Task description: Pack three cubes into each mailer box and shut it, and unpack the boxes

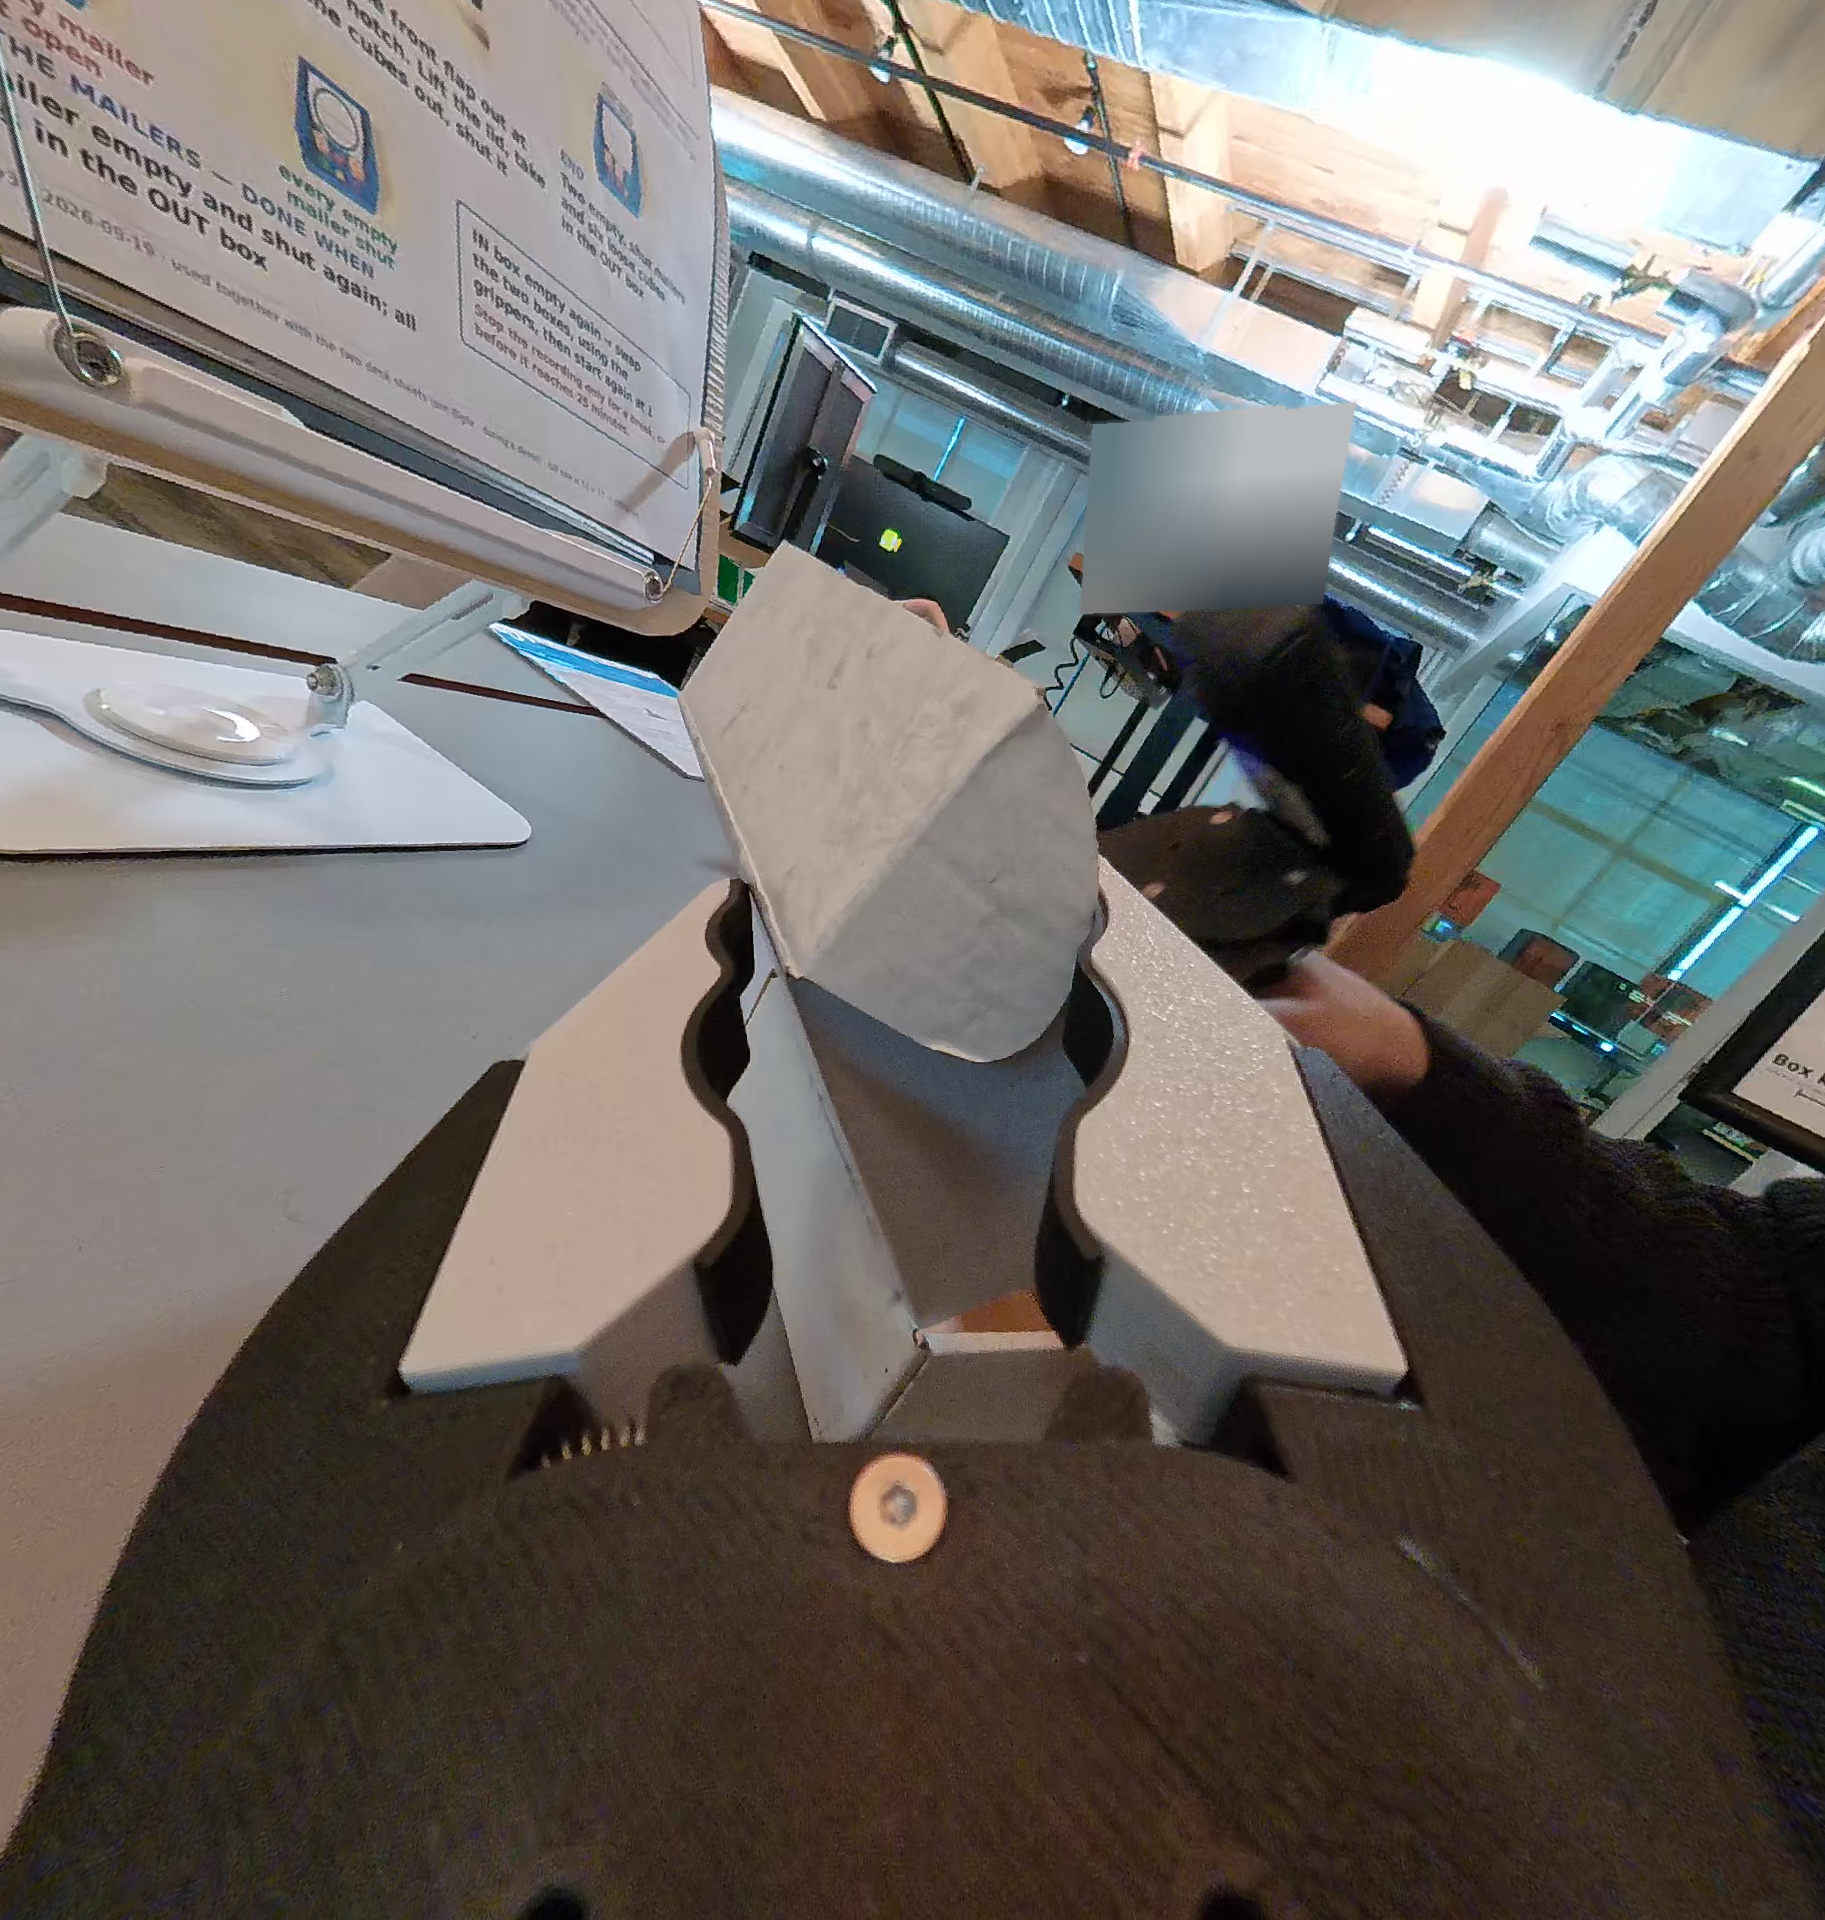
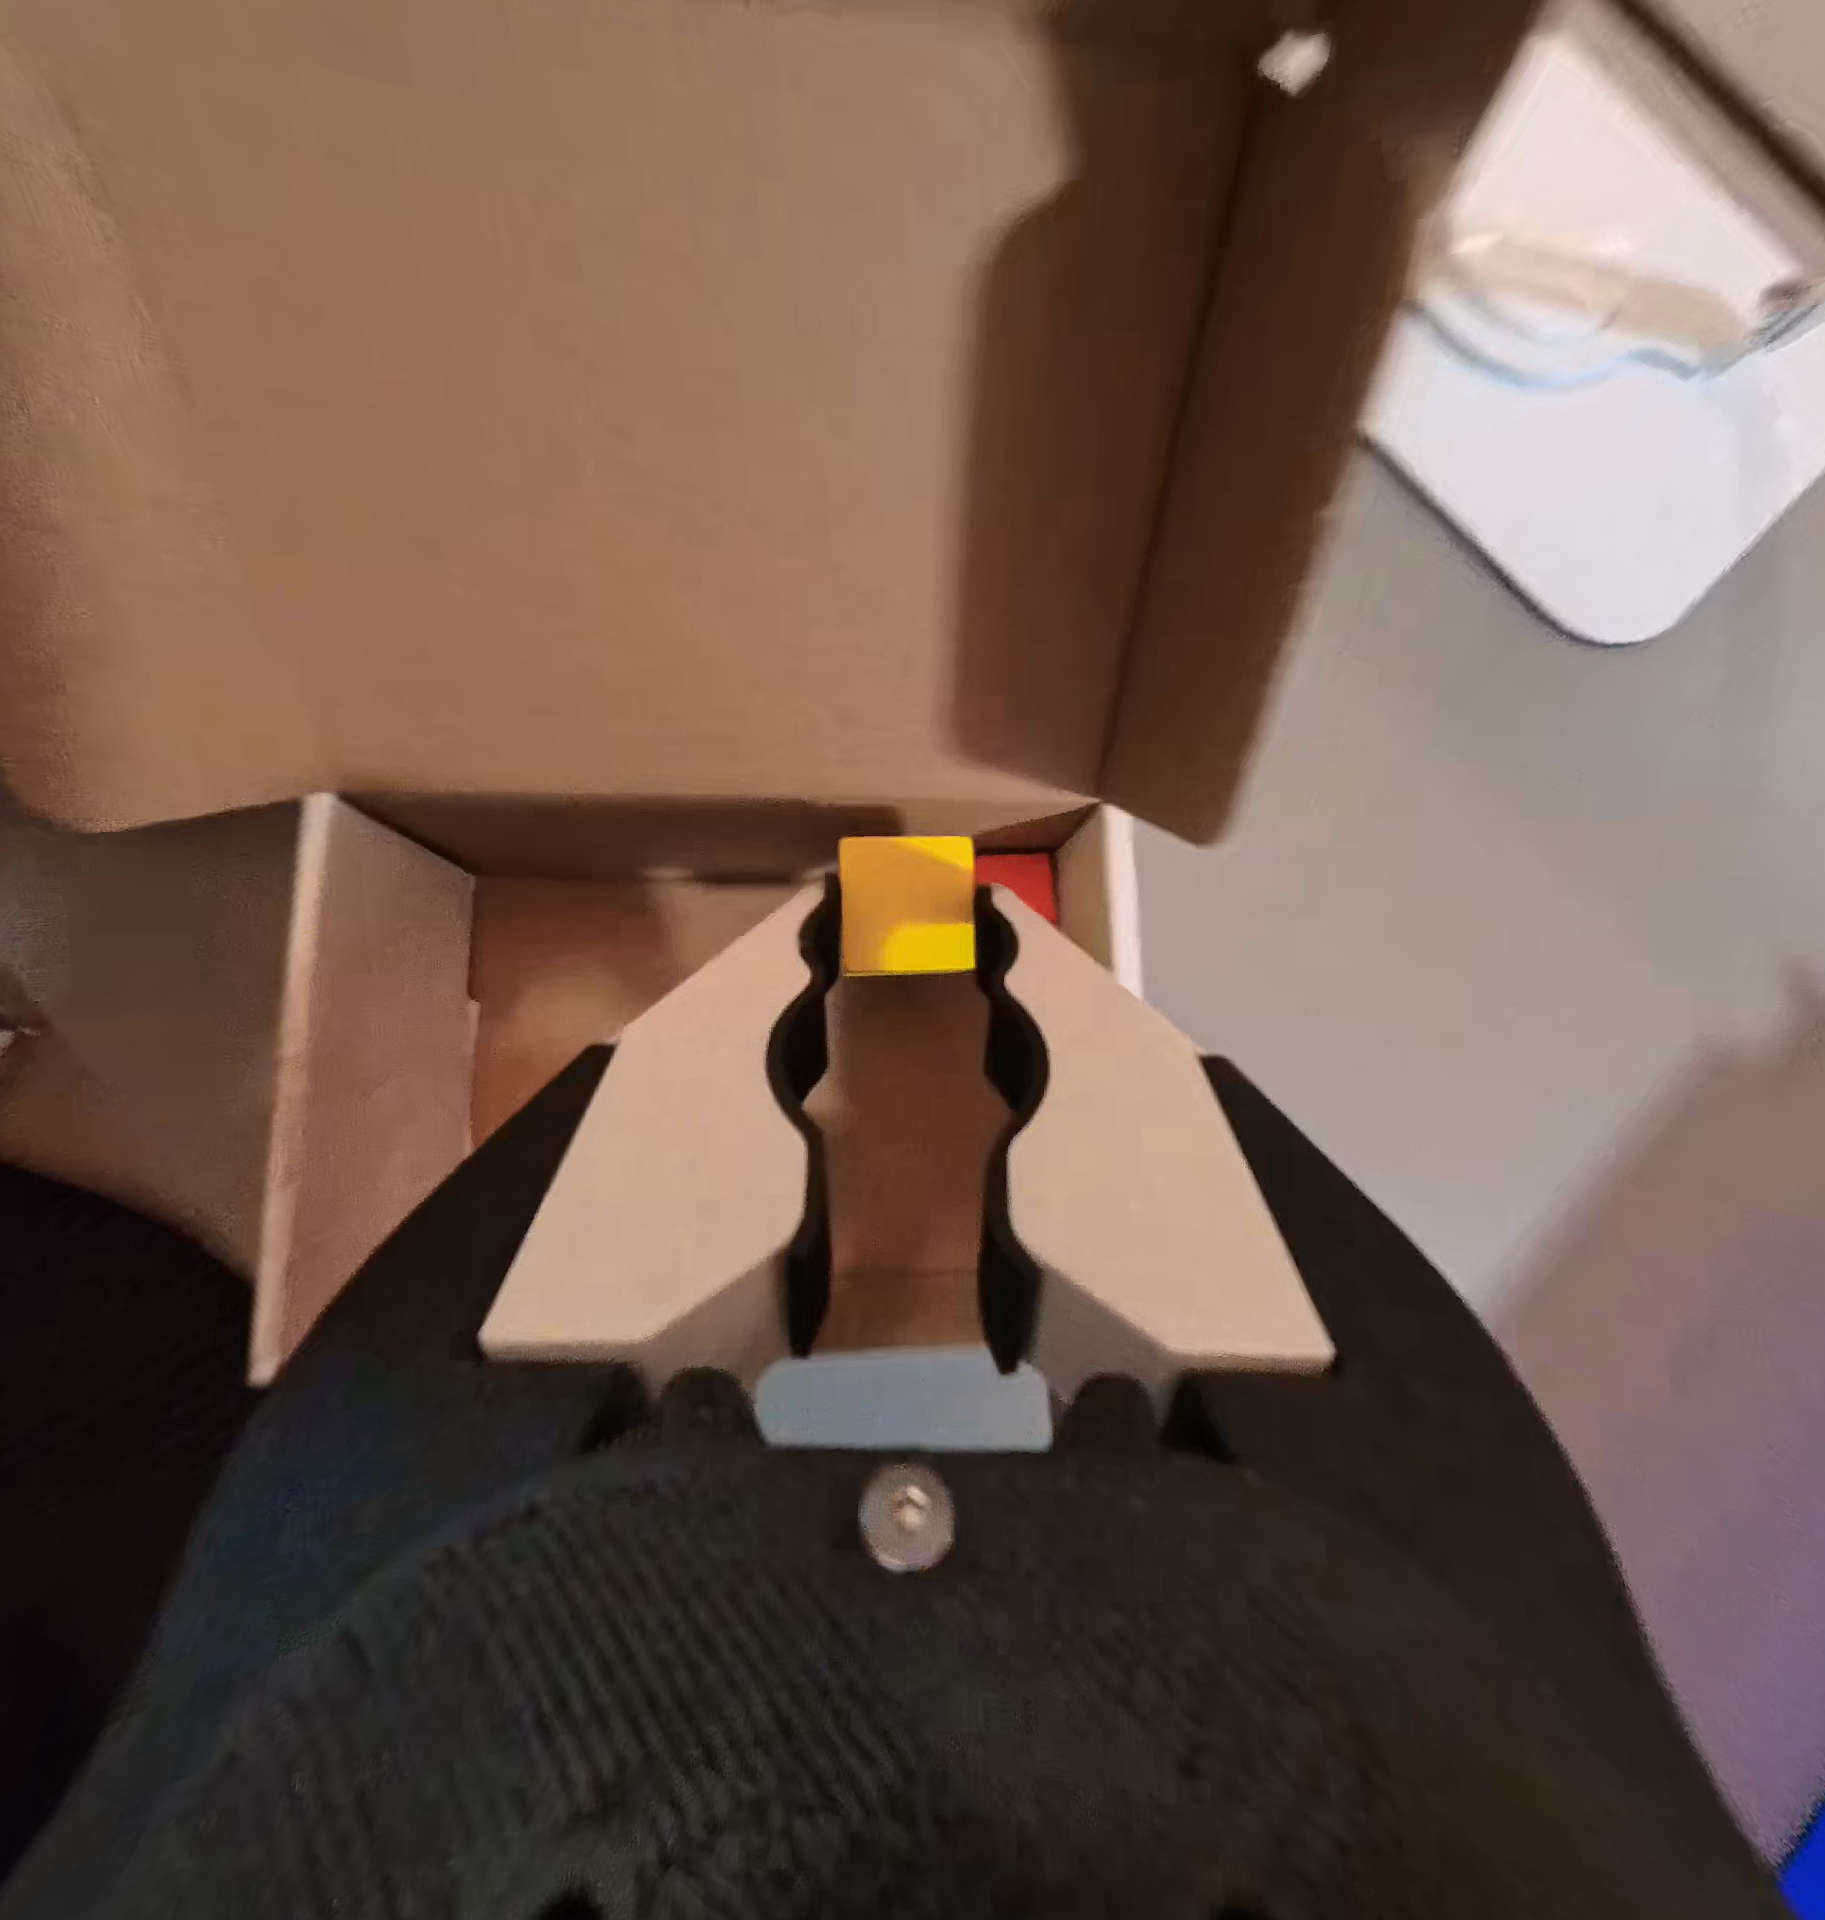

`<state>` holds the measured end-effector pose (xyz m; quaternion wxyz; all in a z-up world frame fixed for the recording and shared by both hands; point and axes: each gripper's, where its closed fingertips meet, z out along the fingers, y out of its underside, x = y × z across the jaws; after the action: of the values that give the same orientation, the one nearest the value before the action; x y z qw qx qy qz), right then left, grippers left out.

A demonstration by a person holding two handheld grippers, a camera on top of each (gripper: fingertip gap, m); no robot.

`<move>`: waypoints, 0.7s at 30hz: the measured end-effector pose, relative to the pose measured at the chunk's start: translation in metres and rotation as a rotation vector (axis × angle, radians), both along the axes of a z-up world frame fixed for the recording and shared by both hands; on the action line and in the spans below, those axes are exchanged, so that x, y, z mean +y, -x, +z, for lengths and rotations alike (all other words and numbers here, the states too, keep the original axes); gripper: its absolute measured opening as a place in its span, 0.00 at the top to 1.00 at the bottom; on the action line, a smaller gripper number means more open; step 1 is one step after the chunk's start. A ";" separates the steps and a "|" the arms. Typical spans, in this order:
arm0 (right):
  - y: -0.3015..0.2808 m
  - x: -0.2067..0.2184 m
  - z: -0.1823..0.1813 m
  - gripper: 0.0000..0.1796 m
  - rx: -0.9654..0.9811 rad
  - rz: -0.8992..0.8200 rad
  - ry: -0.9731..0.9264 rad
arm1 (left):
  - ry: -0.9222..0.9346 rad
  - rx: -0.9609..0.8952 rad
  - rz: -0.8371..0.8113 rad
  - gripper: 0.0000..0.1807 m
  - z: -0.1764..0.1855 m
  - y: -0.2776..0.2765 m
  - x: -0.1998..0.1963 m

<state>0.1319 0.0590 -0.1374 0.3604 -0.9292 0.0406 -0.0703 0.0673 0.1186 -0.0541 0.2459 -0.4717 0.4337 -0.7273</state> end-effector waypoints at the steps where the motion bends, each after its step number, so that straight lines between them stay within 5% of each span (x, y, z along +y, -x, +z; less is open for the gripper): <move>1: -0.004 -0.006 0.014 0.86 -0.002 -0.016 -0.039 | 0.002 0.000 0.000 0.67 0.000 0.000 0.000; 5: -0.049 -0.063 0.080 0.86 -0.093 -0.176 -0.158 | 0.018 0.006 -0.002 0.67 -0.001 -0.001 0.002; 10: -0.164 -0.218 0.127 0.86 -0.333 -0.648 -0.114 | 0.017 0.004 -0.001 0.67 -0.001 -0.001 0.001; 15: -0.223 -0.344 0.064 0.86 -0.242 -0.935 0.065 | 0.029 0.008 0.003 0.67 -0.001 -0.002 0.002; 21: -0.227 -0.369 -0.005 0.86 -0.061 -0.975 0.180 | 0.017 0.001 0.011 0.67 0.000 -0.003 0.000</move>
<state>0.3585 -0.3100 -0.1422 0.2051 -0.8270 0.4537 -0.2612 0.0703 0.1185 -0.0541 0.2458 -0.4765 0.4249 -0.7294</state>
